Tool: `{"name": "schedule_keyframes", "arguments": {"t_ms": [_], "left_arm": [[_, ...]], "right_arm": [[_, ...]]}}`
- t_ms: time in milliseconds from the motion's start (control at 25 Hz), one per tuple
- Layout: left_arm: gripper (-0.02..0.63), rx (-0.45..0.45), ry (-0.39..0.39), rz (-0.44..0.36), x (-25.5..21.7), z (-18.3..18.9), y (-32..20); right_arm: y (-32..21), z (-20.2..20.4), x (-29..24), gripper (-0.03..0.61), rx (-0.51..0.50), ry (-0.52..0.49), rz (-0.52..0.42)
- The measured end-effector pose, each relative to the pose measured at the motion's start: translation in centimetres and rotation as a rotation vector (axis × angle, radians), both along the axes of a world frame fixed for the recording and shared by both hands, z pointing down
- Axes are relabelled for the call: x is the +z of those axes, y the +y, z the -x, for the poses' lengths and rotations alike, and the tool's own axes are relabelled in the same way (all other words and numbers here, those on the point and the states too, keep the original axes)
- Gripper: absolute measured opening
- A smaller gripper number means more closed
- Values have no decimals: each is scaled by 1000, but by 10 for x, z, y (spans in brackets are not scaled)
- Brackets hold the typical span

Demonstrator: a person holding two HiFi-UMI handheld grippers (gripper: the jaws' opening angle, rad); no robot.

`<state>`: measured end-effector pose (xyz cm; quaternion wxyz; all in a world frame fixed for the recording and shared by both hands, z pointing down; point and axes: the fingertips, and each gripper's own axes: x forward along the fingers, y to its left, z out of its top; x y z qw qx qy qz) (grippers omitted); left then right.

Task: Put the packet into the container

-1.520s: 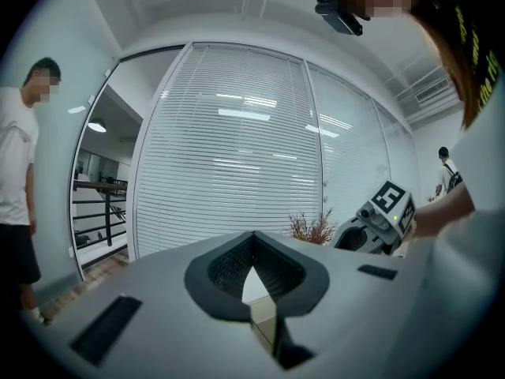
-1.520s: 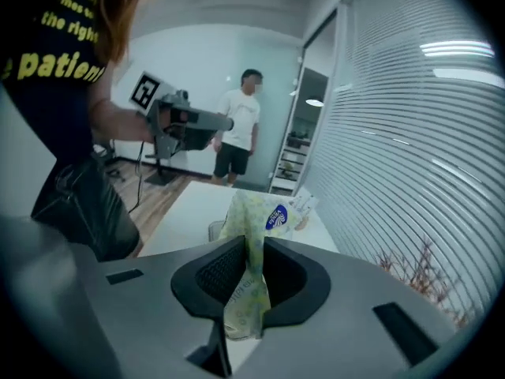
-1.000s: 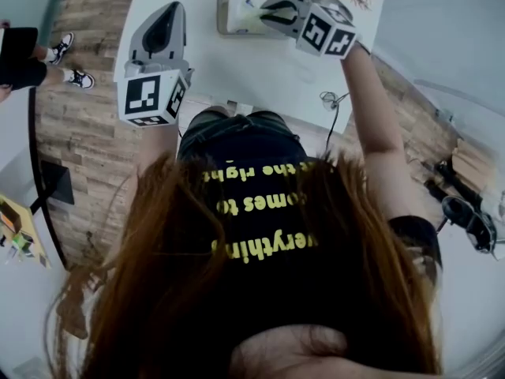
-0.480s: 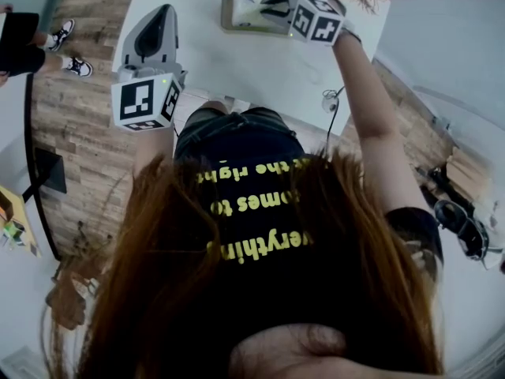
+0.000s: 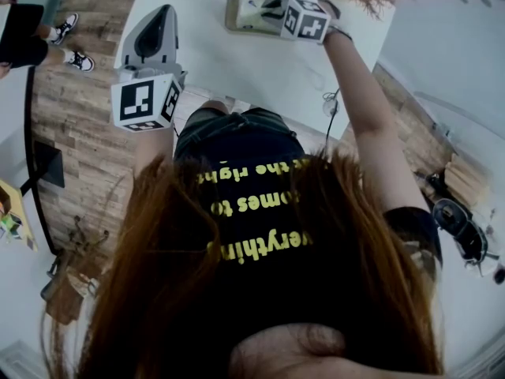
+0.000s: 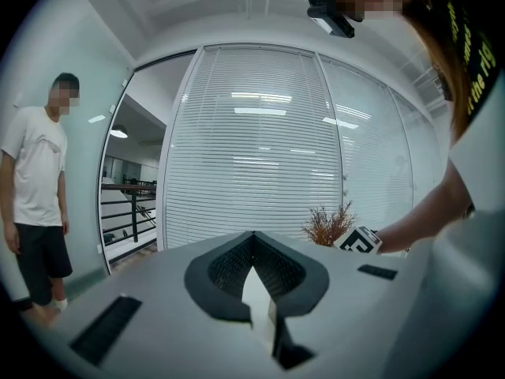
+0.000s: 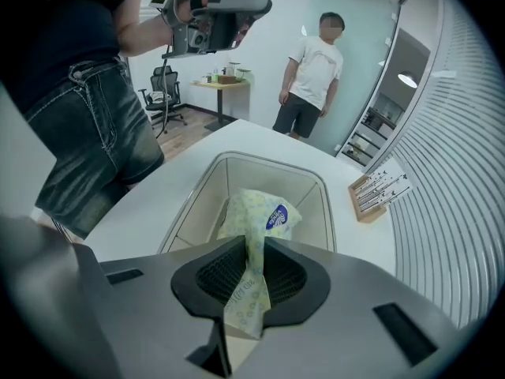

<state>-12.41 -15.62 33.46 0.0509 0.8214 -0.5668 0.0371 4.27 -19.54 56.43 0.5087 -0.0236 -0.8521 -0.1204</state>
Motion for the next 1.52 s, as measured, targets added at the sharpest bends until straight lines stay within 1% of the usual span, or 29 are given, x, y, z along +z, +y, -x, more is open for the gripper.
{"name": "schedule_keyframes", "arguments": {"t_ms": [120,360,480,560,640,720,1000,1120,1360,1440,1520], "left_arm": [[2,6,-1,-1,-1,-3,-2],[1,16,-1,2,0,-8,-3],[2,19,0,0,-2,-10,-4],[1,18,-4,-2,-3,-10,-4],[2,14,-4,-4,-4,-8,-3],[2,12,-1,-3,-4,-7,-3],[2,23,-5,-5,-4,-9,-3],[1,34,-7,-6,-4,-12,-4],[0,49,-4,-8,-5,-17,-4],[2,52,-3,-8,-5,-19,-4],[1,54,-1,-6,-6,-20,-5]], "right_arm": [[0,1,4,69,8,7,5],[2,0,6,69,43,17,56],[2,0,5,75,74,3,89],[1,0,2,103,110,-17,102],[-2,1,-2,174,143,-32,102],[-3,1,-6,208,154,-38,98],[-5,-2,-36,212,172,-80,71],[-3,-3,-45,202,184,-96,77],[-2,-7,-50,73,206,-99,52],[-4,-8,-54,45,241,-126,41],[-7,-10,-61,32,294,-177,30]]}}
